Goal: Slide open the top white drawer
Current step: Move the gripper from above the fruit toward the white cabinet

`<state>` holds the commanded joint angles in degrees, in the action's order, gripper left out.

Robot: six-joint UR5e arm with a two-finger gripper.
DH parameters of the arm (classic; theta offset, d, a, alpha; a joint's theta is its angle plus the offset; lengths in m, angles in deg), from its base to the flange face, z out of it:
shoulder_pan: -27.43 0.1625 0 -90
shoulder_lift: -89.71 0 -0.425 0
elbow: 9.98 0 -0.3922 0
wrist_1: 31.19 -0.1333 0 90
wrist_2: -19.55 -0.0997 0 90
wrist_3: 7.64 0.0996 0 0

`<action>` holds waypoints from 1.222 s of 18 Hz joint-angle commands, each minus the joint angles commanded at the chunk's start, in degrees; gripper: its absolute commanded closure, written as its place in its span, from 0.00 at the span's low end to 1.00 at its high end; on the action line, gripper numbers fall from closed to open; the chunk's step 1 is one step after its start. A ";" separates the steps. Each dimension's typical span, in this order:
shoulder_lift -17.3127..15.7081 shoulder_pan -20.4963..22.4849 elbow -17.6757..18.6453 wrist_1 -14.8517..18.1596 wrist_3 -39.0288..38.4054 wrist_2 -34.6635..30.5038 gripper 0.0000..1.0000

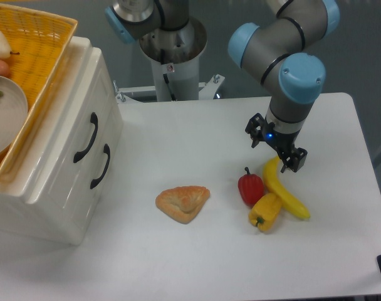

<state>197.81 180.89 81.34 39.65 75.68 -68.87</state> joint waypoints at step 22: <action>-5.35 -6.24 2.72 0.79 -26.00 5.35 0.00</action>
<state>192.46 174.65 84.06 40.44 49.67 -63.52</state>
